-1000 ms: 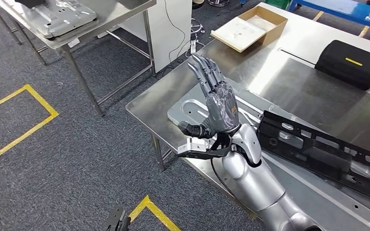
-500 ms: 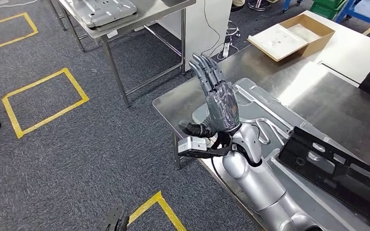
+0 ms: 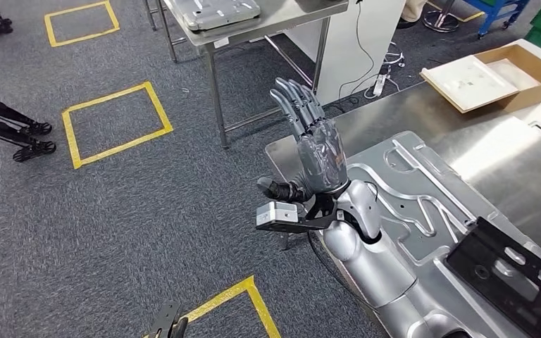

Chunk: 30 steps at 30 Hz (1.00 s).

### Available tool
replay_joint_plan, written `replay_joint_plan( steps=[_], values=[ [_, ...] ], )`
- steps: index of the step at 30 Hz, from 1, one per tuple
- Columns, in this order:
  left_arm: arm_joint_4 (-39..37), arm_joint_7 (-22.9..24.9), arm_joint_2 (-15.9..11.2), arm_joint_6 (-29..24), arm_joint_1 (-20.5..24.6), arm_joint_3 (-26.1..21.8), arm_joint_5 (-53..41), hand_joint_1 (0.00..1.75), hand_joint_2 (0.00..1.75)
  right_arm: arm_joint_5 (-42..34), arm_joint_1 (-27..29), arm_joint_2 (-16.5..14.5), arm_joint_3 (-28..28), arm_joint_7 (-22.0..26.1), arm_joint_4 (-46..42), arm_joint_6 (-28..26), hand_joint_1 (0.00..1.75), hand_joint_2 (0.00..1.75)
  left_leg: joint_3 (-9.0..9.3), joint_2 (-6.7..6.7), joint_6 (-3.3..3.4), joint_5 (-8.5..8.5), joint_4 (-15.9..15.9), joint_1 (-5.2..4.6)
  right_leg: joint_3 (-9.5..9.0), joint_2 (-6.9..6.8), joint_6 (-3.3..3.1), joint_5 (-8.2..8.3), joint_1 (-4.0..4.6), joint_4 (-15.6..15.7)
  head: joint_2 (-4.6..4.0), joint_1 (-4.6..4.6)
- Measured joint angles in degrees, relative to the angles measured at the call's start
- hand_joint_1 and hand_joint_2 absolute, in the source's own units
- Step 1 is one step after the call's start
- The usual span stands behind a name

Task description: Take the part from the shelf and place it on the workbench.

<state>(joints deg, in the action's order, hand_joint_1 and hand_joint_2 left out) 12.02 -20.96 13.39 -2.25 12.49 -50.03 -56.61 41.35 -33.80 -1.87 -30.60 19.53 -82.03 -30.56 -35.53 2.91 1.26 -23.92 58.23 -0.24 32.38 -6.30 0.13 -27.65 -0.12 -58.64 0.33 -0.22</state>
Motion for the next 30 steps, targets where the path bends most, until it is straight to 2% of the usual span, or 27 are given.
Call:
replay_joint_plan(
  steps=[1, 2, 4, 5, 6, 7, 8, 9, 11, 12, 13, 15, 16, 17, 19, 20, 21, 22, 23, 24, 26, 27, 28, 29, 30],
  values=[
    [0.0, 0.1, 0.0, -0.2, -0.1, 0.0, 0.0, 0.0, 0.0, 0.0, 0.0, 0.0, 0.0, 0.0, 0.0, 0.0, 0.0, 0.0, 0.09, -0.63, 0.31, 0.15, -0.3, 0.15, 0.02, 0.6, 0.27, -0.5, -0.08, -0.4, 0.0, 0.0],
    [0.0, 0.1, 0.0, -0.3, -0.1, 0.0, 0.0, 0.0, 0.0, 0.0, 0.0, 0.0, 0.0, -0.1, -0.1, 0.0, 0.0, 0.0, 0.19, -1.21, 0.66, 0.32, -0.5, 0.31, 0.48, 1.83, 0.5, -1.49, -0.2, -1.7, 0.0, 0.01],
    [0.0, 0.3, 0.0, -0.7, -0.1, 0.0, -0.1, 0.0, 0.0, 0.0, 0.3, 0.1, 0.0, -0.2, -0.2, -0.1, 0.0, 0.0, 0.25, -2.36, 1.16, 0.51, -0.7, 0.44, 3.15, 4.93, 0.76, -4.82, -0.47, -7.6, 0.0, 0.02],
    [0.0, 0.4, 0.0, -0.9, -0.1, 0.0, -0.1, 0.0, 0.0, 0.0, 0.5, 0.2, 0.0, -0.2, -0.2, -0.1, 0.0, 0.0, 0.21, -3.02, 1.29, 0.52, -0.7, 0.43, 5.08, 5.67, 0.81, -6.46, -0.51, -11.4, 0.0, 0.02],
    [0.0, 0.4, 0.0, -1.0, -0.2, 0.0, -0.2, 0.0, 0.0, 0.0, 0.8, 0.4, 0.0, -0.3, -0.2, -0.1, 0.0, 0.0, 0.19, -3.77, 1.34, 0.52, -0.6, 0.41, 6.72, 5.96, 0.85, -7.32, -0.54, -14.5, 0.0, 0.02],
    [0.0, 0.5, 0.0, -1.0, -0.2, 0.0, -0.2, 0.0, 0.0, 0.0, 1.0, 0.4, 0.0, -0.4, -0.2, -0.2, 0.0, 0.0, 0.17, -4.57, 1.34, 0.51, -0.5, 0.39, 7.61, 6.07, 0.87, -7.06, -0.57, -15.7, 0.0, 0.02],
    [0.0, 0.6, 0.0, -1.1, -0.3, 0.0, -0.2, 0.0, 0.0, 0.0, 1.2, 0.5, -0.1, -0.4, -0.2, -0.2, 0.0, 0.0, 0.17, -5.37, 1.29, 0.47, -0.4, 0.4, 7.46, 6.2, 0.84, -5.66, -0.62, -14.8, 0.0, 0.02],
    [0.0, 0.6, 0.1, -1.1, -0.3, 0.0, -0.2, 0.0, 0.0, 0.0, 1.2, 0.5, -0.1, -0.4, -0.2, -0.2, 0.0, 0.0, 0.17, -6.14, 1.19, 0.4, -0.2, 0.42, 6.35, 6.56, 0.77, -3.46, -0.7, -11.9, 0.0, 0.02],
    [0.0, 0.7, 0.1, -1.3, -0.3, 0.0, -0.2, 0.0, 0.0, 0.0, 1.2, 0.5, -0.1, -0.4, -0.2, -0.2, 0.0, 0.0, -0.03, -7.52, 0.84, 0.18, 0.4, 0.45, 3.37, 8.67, 0.56, 0.0, -0.98, -4.6, 0.0, 0.02],
    [0.0, 0.7, 0.1, -1.4, -0.2, 0.0, -0.2, 0.0, 0.0, 0.0, 1.2, 0.5, -0.1, -0.4, -0.2, -0.2, 0.0, 0.0, -0.24, -8.11, 0.56, 0.15, 0.5, 0.47, 2.43, 9.57, 0.5, 0.74, -1.05, -2.4, 0.0, 0.02],
    [0.0, 0.8, 0.2, -1.5, -0.2, 0.0, -0.2, 0.0, 0.0, 0.0, 1.2, 0.6, -0.1, -0.4, -0.2, -0.2, 0.0, 0.0, -0.48, -8.67, 0.24, 0.19, 0.6, 0.53, 2.04, 10.12, 0.42, 0.8, -1.0, -1.3, 0.0, 0.01],
    [0.0, 0.9, 0.1, -1.7, -0.3, 0.0, -0.2, 0.0, 0.0, 0.1, 1.1, 0.5, -0.1, -0.4, -0.2, -0.2, 0.0, 0.0, -0.81, -9.67, -0.53, 0.38, 0.5, 0.67, 1.88, 9.35, 0.06, 0.9, -0.88, -1.0, 0.0, 0.0],
    [0.0, 0.9, 0.1, -1.7, -0.4, 0.0, -0.2, 0.0, 0.0, 0.1, 1.1, 0.5, -0.1, -0.4, -0.2, -0.2, 0.0, 0.0, -0.96, -9.25, -0.85, 0.2, 0.7, 0.66, 1.7, 8.77, -0.28, 1.03, -0.93, -0.8, 0.0, 0.0],
    [0.0, 0.9, 0.1, -1.8, -0.4, 0.0, -0.2, 0.0, 0.0, 0.1, 1.0, 0.4, -0.1, -0.4, -0.2, -0.2, 0.0, 0.0, -1.46, -8.1, -1.14, -0.48, 1.8, 0.62, 1.49, 8.11, -0.68, 1.14, -1.03, -0.5, 0.0, -0.05],
    [0.0, 0.9, 0.1, -1.8, -0.3, 0.0, -0.2, 0.0, 0.0, 0.1, 0.9, 0.3, -0.1, -0.4, -0.2, -0.3, 0.0, 0.0, -3.95, -4.93, -1.58, -3.35, 7.1, 0.65, 1.21, 6.68, -1.27, 1.19, -1.0, -0.2, 0.0, -0.12],
    [0.0, 0.9, 0.1, -1.8, -0.3, 0.0, -0.2, 0.0, 0.0, 0.1, 0.9, 0.3, -0.1, -0.4, -0.1, -0.3, 0.0, 0.0, -5.8, -3.97, -1.79, -5.05, 10.9, 0.77, 1.19, 5.94, -1.45, 1.12, -0.88, -0.2, 0.0, -0.16],
    [0.0, 0.9, 0.1, -1.8, -0.2, 0.0, -0.2, 0.0, 0.0, 0.1, 0.9, 0.3, -0.1, -0.4, 0.0, -0.3, 0.0, 0.0, -7.42, -3.57, -1.95, -6.2, 14.2, 0.9, 1.19, 5.21, -1.52, 1.05, -0.79, -0.3, 0.0, -0.15],
    [0.0, 0.9, 0.1, -1.9, -0.3, 0.0, -0.2, 0.0, 0.0, 0.1, 0.9, 0.3, -0.1, -0.4, 0.1, -0.3, 0.0, 0.0, -8.31, -3.37, -2.05, -6.46, 15.9, 0.98, 1.17, 4.5, -1.53, 0.97, -0.73, -0.3, 0.0, -0.15],
    [0.0, 0.9, 0.1, -1.9, -0.4, 0.0, -0.2, 0.0, 0.0, 0.1, 1.0, 0.3, -0.1, -0.4, 0.2, -0.4, 0.0, 0.0, -8.1, -3.21, -2.08, -5.7, 15.5, 1.02, 1.11, 3.81, -1.49, 0.86, -0.7, -0.3, 0.0, -0.15],
    [0.0, 0.9, 0.1, -2.0, -0.4, 0.0, -0.3, 0.0, 0.0, 0.1, 1.0, 0.3, -0.1, -0.3, 0.2, -0.4, 0.0, 0.0, -6.7, -2.93, -2.01, -4.08, 12.9, 1.02, 0.97, 3.15, -1.4, 0.73, -0.69, -0.3, 0.0, -0.15],
    [0.0, 0.9, 0.0, -2.0, -0.4, 0.0, -0.4, 0.0, 0.0, 0.1, 1.0, 0.3, -0.1, -0.2, 0.2, -0.6, 0.0, 0.0, -2.44, -1.07, -1.56, -0.97, 5.1, 0.66, 0.6, 1.96, -1.01, 0.38, -0.51, -0.3, 0.0, -0.15],
    [0.0, 1.0, 0.0, -2.0, -0.4, 0.0, -0.4, 0.0, 0.0, 0.1, 1.0, 0.3, -0.1, -0.2, 0.2, -0.7, 0.0, 0.0, -0.94, -0.24, -1.18, -0.22, 2.3, 0.4, 0.47, 1.48, -0.76, 0.22, -0.36, -0.3, 0.0, -0.13],
    [0.0, 1.1, 0.0, -2.1, -0.4, 0.0, -0.4, 0.0, 0.0, 0.1, 1.0, 0.3, -0.1, -0.1, 0.2, -0.7, 0.0, 0.0, -0.24, 0.28, -0.85, -0.08, 0.8, 0.14, 0.36, 1.03, -0.49, 0.1, -0.21, -0.3, 0.0, -0.13],
    [0.0, 1.2, 0.0, -2.2, -0.4, 0.0, -0.5, 0.0, 0.0, 0.0, 1.1, 0.3, -0.1, 0.0, 0.2, -0.8, 0.0, 0.0, -0.19, 0.16, -0.53, -0.25, 0.5, -0.1, 0.27, 0.57, -0.23, 0.02, -0.07, -0.3, 0.0, -0.12],
    [0.0, 1.4, -0.1, -2.2, -0.5, 0.0, -0.5, 0.0, 0.0, 0.0, 1.1, 0.3, -0.1, 0.1, 0.2, -0.9, 0.0, 0.0, -0.24, -0.53, -0.21, -0.13, 0.4, -0.03, 0.11, 0.08, 0.05, -0.05, -0.06, -0.2, 0.0, -0.1]
  ],
)
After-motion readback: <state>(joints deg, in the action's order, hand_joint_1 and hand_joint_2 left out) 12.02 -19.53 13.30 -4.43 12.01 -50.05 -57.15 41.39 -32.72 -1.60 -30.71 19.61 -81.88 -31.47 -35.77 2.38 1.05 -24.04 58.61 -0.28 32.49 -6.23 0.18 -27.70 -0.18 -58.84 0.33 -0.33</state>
